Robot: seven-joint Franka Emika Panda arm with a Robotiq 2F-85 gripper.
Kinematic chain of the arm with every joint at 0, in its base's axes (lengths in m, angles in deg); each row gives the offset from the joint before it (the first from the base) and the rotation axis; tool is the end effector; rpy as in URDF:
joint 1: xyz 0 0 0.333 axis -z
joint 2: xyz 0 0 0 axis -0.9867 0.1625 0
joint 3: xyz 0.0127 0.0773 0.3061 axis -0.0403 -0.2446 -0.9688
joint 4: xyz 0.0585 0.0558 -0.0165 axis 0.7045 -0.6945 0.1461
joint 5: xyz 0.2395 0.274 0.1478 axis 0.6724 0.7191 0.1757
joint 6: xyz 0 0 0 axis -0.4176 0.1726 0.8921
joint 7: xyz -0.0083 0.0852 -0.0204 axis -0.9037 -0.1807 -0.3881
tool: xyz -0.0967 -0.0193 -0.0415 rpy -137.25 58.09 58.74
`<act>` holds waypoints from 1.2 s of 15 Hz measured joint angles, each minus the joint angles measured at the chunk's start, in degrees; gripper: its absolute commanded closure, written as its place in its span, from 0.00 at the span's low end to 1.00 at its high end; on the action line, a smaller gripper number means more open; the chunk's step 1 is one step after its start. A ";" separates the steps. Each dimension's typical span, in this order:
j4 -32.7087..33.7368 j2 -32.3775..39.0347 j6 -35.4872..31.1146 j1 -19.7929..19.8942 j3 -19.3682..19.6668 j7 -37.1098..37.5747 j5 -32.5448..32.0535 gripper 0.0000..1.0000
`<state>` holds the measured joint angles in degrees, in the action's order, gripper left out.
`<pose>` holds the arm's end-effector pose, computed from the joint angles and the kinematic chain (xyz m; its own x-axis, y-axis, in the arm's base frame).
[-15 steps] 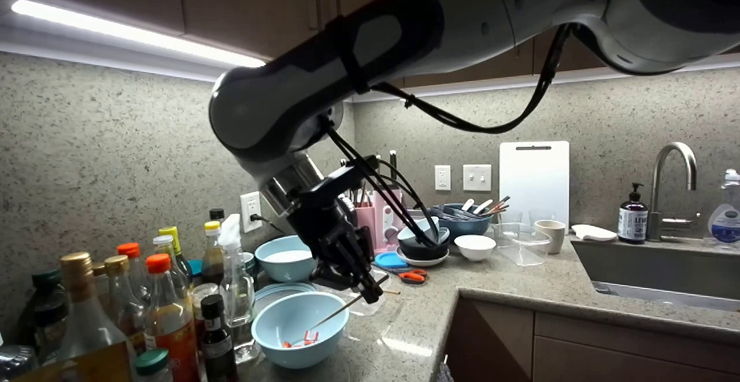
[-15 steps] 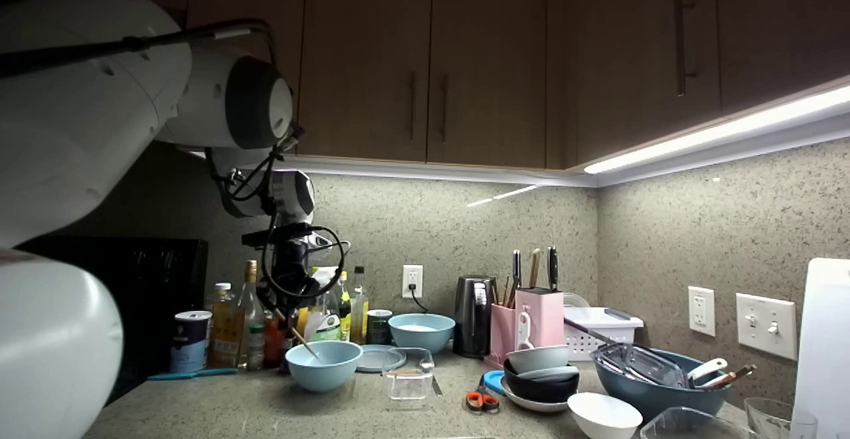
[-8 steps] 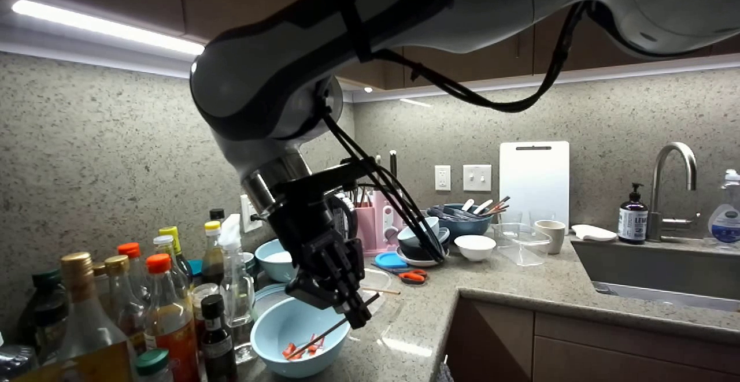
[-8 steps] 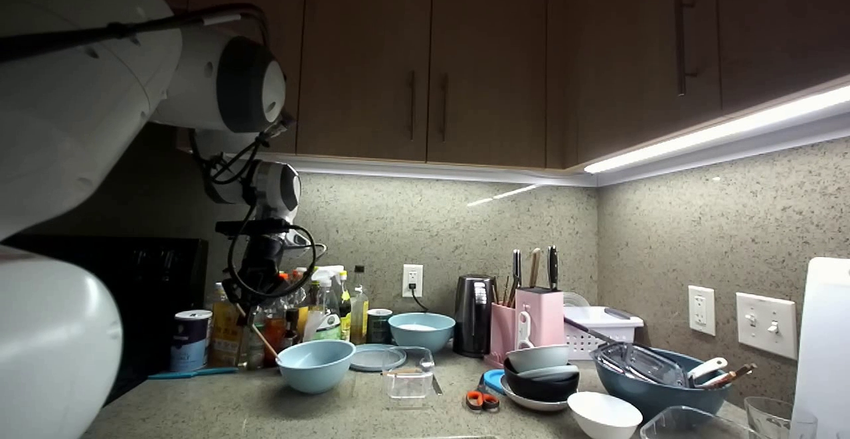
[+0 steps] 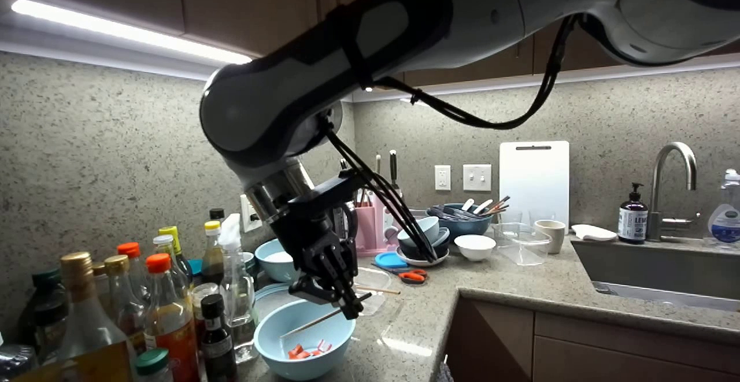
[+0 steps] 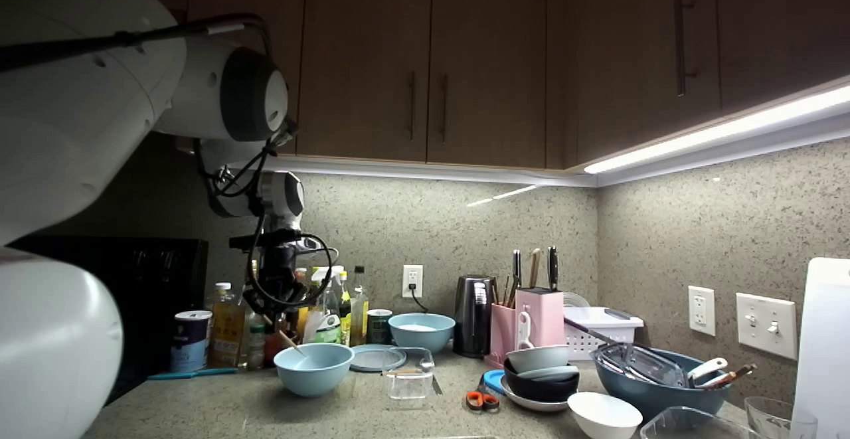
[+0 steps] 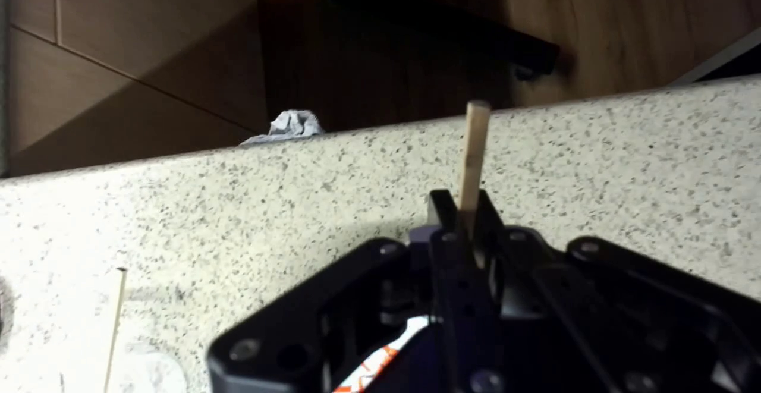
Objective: Use the chopstick to stir in the bowl
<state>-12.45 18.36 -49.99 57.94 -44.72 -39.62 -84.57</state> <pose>0.5799 0.3082 0.3467 0.8688 0.2718 -0.4140 0.3759 -0.9061 0.1940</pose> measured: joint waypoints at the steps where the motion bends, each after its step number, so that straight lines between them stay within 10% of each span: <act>1: 0.58 0.47 -0.44 0.00 0.26 -0.19 -1.54 0.98; 10: 4.03 2.11 0.49 0.63 2.45 -0.47 -4.51 0.98; 18: 0.61 -0.54 5.76 3.87 2.14 -0.28 5.21 0.98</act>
<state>-11.84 17.83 -44.23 61.81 -42.58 -39.90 -79.35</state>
